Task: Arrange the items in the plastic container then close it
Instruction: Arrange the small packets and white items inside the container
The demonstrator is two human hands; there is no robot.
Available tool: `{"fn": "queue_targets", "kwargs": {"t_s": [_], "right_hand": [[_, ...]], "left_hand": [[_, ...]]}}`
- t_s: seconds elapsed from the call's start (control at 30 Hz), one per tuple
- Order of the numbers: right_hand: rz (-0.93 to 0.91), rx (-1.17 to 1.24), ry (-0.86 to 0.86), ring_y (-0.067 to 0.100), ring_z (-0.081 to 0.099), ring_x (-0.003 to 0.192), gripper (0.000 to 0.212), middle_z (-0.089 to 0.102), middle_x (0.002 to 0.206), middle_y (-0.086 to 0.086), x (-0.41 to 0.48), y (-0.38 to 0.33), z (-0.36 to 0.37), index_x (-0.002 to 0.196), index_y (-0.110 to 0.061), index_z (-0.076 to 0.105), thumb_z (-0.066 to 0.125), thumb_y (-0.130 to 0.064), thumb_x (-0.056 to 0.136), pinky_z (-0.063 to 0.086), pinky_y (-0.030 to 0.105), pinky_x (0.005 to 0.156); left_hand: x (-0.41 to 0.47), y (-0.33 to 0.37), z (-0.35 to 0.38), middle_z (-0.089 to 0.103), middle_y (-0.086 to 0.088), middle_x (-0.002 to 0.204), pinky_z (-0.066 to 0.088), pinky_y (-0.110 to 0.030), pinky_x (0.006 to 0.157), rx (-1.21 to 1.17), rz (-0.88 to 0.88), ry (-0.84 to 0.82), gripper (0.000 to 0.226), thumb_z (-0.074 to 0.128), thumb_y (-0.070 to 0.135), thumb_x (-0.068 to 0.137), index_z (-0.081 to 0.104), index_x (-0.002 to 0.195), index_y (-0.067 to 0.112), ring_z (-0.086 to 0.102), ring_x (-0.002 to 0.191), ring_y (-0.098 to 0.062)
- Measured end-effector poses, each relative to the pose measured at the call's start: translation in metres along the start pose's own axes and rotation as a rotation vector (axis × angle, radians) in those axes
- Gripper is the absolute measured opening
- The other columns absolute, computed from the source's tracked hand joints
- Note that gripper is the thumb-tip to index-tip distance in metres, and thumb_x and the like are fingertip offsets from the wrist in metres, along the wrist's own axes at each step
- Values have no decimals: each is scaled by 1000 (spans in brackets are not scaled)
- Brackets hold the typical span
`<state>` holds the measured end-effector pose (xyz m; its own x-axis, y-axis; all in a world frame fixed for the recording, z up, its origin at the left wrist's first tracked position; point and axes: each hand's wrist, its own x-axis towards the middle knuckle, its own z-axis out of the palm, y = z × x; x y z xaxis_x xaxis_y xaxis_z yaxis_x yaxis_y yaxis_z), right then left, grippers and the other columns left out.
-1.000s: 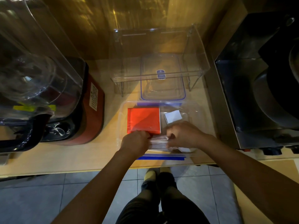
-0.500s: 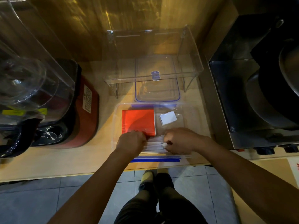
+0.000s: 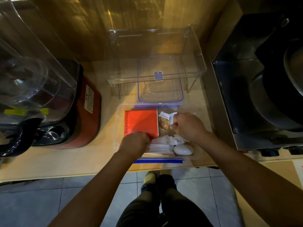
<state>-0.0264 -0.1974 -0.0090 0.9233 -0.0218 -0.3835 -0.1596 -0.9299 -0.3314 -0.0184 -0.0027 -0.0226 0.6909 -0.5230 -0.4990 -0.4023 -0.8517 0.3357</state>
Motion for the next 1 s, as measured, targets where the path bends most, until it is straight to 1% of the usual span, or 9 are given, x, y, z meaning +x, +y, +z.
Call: {"fn": "queue_targets", "kwargs": {"t_s": [0.13, 0.23, 0.3, 0.43, 0.53, 0.63, 0.73, 0.83, 1.0], "right_hand": [[-113, -63, -348, 17, 55, 76, 19, 57, 80, -1, -5, 4, 3, 73, -21, 55, 67, -35, 77, 38, 27, 56], [-138, -137, -321, 20, 56, 95, 41, 60, 104, 2, -8, 4, 17, 103, -16, 59, 70, -41, 73, 40, 30, 69], [-171, -133, -283, 22, 56, 99, 42, 61, 111, 6, -9, 3, 26, 108, -13, 59, 70, -36, 75, 45, 33, 78], [-258, -101, -197, 22, 57, 96, 17, 65, 95, 5, -5, 0, 36, 85, -13, 62, 68, -26, 76, 33, 31, 79], [-279, -13, -172, 22, 59, 91, 10, 66, 87, 4, -6, -6, 40, 83, -14, 64, 66, -22, 77, 32, 29, 77], [-262, 11, -167, 20, 59, 87, 11, 67, 91, 7, -9, -5, 38, 85, -15, 65, 65, -23, 78, 37, 28, 73], [-218, -76, -145, 19, 57, 92, 15, 64, 94, 3, -10, 4, 27, 85, -15, 64, 63, -27, 77, 40, 34, 81], [-176, -105, -195, 23, 59, 94, 16, 64, 102, 6, -12, 6, 24, 95, -12, 66, 58, -19, 83, 48, 36, 81], [-218, -26, -227, 22, 60, 81, 19, 63, 87, 8, -8, -4, 30, 66, -15, 59, 54, -10, 84, 46, 33, 68]], "left_hand": [[1, -2, 4, 72, -7, 103, 46, -26, 74, 39, -23, 16, 22, 52, 21, 92, 68, 108, 18, 67, 89, -22], [2, -3, 3, 70, -5, 111, 52, -30, 82, 37, 9, -5, 28, 54, 22, 90, 63, 116, 22, 65, 96, -23], [2, -4, 3, 67, -4, 119, 52, -37, 90, 27, 42, -39, 35, 54, 23, 89, 58, 123, 27, 63, 104, -24], [2, -5, 4, 65, -5, 123, 51, -39, 92, 30, 57, -35, 37, 56, 32, 89, 55, 126, 31, 62, 108, -23], [1, -2, 4, 66, -6, 120, 52, -39, 89, 49, 59, -22, 36, 57, 33, 88, 57, 124, 28, 62, 106, -24], [-2, 3, 1, 69, -7, 111, 54, -37, 84, 112, 49, 20, 30, 53, 30, 90, 60, 119, 25, 65, 97, -25], [-8, 7, 4, 71, -4, 99, 55, -33, 76, 242, -15, 142, 24, 47, 22, 92, 62, 111, 22, 68, 85, -23], [-11, 6, 7, 70, -4, 98, 53, -32, 75, 337, -85, 163, 26, 47, 14, 91, 61, 111, 21, 68, 85, -24], [-10, 1, 2, 70, -4, 96, 52, -34, 73, 316, -54, 162, 24, 46, 16, 92, 59, 111, 22, 68, 83, -24]]}}
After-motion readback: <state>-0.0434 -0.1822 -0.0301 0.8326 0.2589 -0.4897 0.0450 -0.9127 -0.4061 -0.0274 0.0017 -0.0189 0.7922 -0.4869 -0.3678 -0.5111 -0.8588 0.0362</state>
